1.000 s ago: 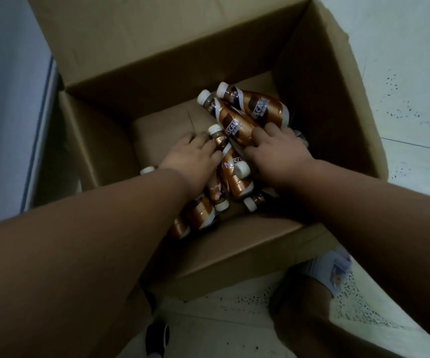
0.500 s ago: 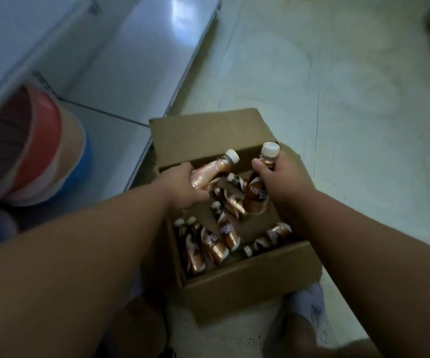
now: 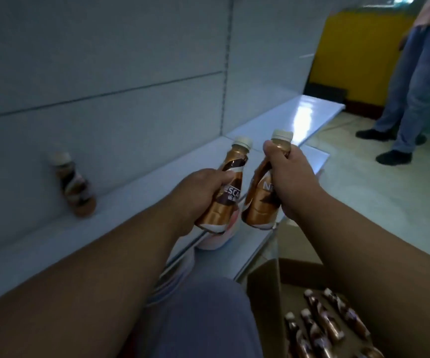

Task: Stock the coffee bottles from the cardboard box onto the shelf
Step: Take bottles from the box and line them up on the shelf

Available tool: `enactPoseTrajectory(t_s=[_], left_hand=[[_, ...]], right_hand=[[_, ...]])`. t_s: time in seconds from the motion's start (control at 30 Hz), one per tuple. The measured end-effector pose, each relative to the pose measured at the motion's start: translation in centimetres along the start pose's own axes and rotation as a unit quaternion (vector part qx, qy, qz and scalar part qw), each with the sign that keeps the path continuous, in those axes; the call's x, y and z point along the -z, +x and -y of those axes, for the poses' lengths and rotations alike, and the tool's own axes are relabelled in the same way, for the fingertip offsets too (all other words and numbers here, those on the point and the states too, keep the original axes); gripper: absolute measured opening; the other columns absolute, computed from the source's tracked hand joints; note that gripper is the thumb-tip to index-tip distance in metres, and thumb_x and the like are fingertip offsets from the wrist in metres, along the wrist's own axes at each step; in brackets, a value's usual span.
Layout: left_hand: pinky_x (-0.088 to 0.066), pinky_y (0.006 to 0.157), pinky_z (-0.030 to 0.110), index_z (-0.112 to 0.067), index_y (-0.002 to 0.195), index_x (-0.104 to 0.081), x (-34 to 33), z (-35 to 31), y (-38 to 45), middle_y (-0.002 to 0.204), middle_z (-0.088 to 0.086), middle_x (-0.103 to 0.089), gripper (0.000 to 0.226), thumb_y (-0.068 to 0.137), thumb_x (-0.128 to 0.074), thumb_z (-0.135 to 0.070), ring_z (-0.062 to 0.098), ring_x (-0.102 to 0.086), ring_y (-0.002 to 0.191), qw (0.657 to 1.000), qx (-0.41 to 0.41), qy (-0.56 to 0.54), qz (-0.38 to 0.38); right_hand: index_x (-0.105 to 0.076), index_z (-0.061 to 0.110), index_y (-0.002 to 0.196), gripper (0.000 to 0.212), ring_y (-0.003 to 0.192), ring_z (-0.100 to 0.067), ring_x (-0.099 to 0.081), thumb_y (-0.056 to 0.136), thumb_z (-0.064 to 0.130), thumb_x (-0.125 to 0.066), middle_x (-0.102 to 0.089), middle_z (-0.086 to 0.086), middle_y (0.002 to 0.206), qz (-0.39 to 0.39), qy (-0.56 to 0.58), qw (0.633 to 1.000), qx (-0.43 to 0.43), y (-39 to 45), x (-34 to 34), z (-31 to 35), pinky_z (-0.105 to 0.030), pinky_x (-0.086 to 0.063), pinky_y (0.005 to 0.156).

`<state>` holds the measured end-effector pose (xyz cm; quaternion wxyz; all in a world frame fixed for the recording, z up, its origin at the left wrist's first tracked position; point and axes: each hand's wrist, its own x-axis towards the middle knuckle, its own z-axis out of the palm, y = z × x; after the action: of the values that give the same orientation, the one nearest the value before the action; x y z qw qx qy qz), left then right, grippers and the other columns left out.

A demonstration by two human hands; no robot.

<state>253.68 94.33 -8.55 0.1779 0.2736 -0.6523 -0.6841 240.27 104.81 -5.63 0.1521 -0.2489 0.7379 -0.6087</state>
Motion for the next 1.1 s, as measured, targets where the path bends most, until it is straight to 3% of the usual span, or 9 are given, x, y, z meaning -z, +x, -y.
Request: enactPoseTrajectory(t_s=[0.1,0.2,0.37,0.43,0.57,0.73,0.87,1.1], left_hand=[[-0.056,0.084,0.052,-0.018,0.106,-0.062,5.3,-1.2,-2.2,0.097,0.013,-0.073,0.041,0.079,-0.066,-0.048,0.035,-0.071,0.089,0.998,-0.050,0.022,-0.039],[-0.056,0.085,0.052,-0.024,0.106,-0.062,9.4,-0.9,-3.8,0.099,0.007,-0.072,0.033,0.079,-0.075,-0.040,0.028,-0.070,0.092,0.984,-0.098,0.047,-0.138],[-0.054,0.080,0.032,-0.034,0.095,-0.064,13.5,-1.2,-3.0,0.093,-0.011,-0.068,0.026,0.074,-0.079,-0.038,0.009,-0.066,0.088,0.930,-0.123,0.232,-0.258],[-0.054,0.078,0.031,-0.032,0.094,-0.060,14.6,-1.3,-1.9,0.091,-0.011,-0.066,0.026,0.075,-0.078,-0.034,0.011,-0.066,0.088,0.907,-0.129,0.306,-0.260],[-0.054,0.078,0.046,-0.020,0.099,-0.053,16.0,-1.4,0.0,0.092,-0.001,-0.062,0.032,0.075,-0.073,-0.023,0.020,-0.063,0.085,0.894,-0.146,0.356,-0.229],[-0.051,0.072,0.035,-0.023,0.089,-0.051,16.7,-1.5,1.8,0.085,-0.003,-0.061,0.024,0.077,-0.070,-0.016,0.022,-0.061,0.081,0.898,-0.102,0.360,-0.230],[-0.043,0.059,0.029,-0.023,0.079,-0.057,18.1,-3.4,3.0,0.076,-0.005,-0.061,0.019,0.073,-0.074,-0.028,0.016,-0.059,0.072,0.838,-0.084,0.503,-0.194],[-0.038,0.065,0.028,-0.016,0.101,-0.057,20.0,-4.9,4.1,0.094,0.000,-0.059,0.030,0.075,-0.072,-0.016,0.019,-0.055,0.083,0.770,-0.032,0.621,-0.148]], right_hand=[[-0.054,0.021,0.105,0.039,0.087,-0.021,-0.062,0.089,0.057,-0.051,-0.063,-0.002,0.093,0.060,-0.036,0.996,0.059,-0.3,-6.0,2.3,-0.042,-0.050,0.084],[-0.050,0.017,0.109,0.037,0.081,-0.016,-0.058,0.092,0.051,-0.051,-0.059,-0.002,0.092,0.144,-0.044,0.985,0.082,-0.2,-11.1,2.9,-0.034,-0.045,0.071],[-0.053,0.016,0.109,0.038,0.088,-0.023,-0.062,0.091,0.049,-0.054,-0.063,-0.003,0.095,0.232,-0.111,0.961,0.103,1.1,-15.4,3.5,-0.044,-0.052,0.084],[-0.058,0.018,0.104,0.030,0.088,-0.023,-0.064,0.090,0.044,-0.058,-0.066,-0.002,0.093,0.228,-0.129,0.957,0.120,2.1,-16.0,3.8,-0.044,-0.054,0.083],[-0.064,0.014,0.100,0.030,0.086,-0.023,-0.064,0.084,0.039,-0.069,-0.067,-0.003,0.093,0.241,-0.209,0.934,0.162,4.7,-16.7,3.7,-0.042,-0.055,0.081],[-0.064,0.015,0.089,0.035,0.077,-0.021,-0.063,0.077,0.046,-0.073,-0.066,-0.002,0.080,0.237,-0.287,0.909,0.189,7.1,-19.3,3.4,-0.035,-0.054,0.068],[-0.058,0.017,0.084,0.047,0.067,-0.022,-0.064,0.069,0.060,-0.069,-0.064,-0.004,0.073,0.210,-0.320,0.906,0.183,8.4,-21.3,3.3,-0.033,-0.053,0.061],[-0.053,0.017,0.097,0.045,0.079,-0.028,-0.068,0.078,0.056,-0.064,-0.063,-0.005,0.088,0.202,-0.276,0.926,0.158,9.1,-24.5,2.8,-0.046,-0.059,0.074]])
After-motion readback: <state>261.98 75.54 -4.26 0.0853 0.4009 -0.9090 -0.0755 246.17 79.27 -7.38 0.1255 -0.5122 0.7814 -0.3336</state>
